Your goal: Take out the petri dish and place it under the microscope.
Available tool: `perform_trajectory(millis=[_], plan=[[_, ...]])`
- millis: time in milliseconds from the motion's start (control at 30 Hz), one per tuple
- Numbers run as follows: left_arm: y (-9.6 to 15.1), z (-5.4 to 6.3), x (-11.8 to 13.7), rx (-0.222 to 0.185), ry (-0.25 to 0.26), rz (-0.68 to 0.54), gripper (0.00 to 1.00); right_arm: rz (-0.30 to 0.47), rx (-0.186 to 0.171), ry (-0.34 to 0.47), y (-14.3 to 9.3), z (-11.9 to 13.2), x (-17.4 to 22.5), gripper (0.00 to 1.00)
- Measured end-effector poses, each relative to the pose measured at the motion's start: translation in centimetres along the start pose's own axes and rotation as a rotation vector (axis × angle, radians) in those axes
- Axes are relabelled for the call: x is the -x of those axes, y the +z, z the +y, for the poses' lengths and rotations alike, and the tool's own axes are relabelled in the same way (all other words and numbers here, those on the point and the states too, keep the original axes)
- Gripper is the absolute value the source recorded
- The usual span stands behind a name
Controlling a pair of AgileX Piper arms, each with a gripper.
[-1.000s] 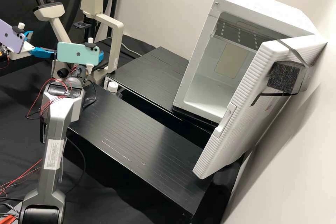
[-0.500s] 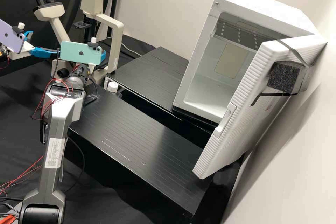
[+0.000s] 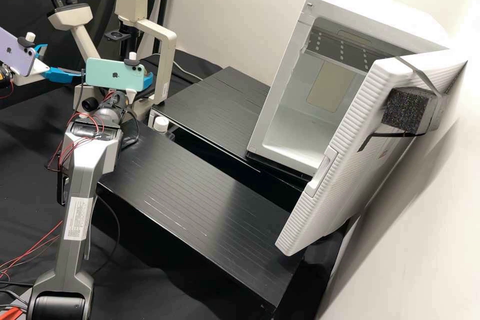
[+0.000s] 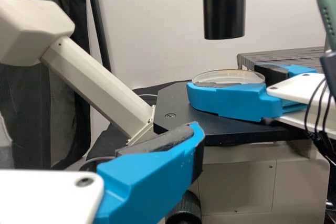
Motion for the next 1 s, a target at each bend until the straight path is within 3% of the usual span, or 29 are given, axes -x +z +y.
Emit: perform_trajectory(millis=[167,300,733,1000], plan=[[0.0,0.0,0.0,0.000,0.000,0.000,1.00,-0.009,0.002,0.001,0.3,-0.2,0.1,1.00],[0.0,0.0,0.0,0.000,0.000,0.000,1.00,0.007,-0.021,-0.006,0.4,-0.2,1.0,1.00],[0.0,0.0,0.0,0.000,0.000,0.000,1.00,0.092,-0.026,-0.003,0.7,1.0,8.1,1.00],[0.0,0.0,0.0,0.000,0.000,0.000,1.00,0.161,-0.031,0.134,2.0,2.7,15.4,1.00]])
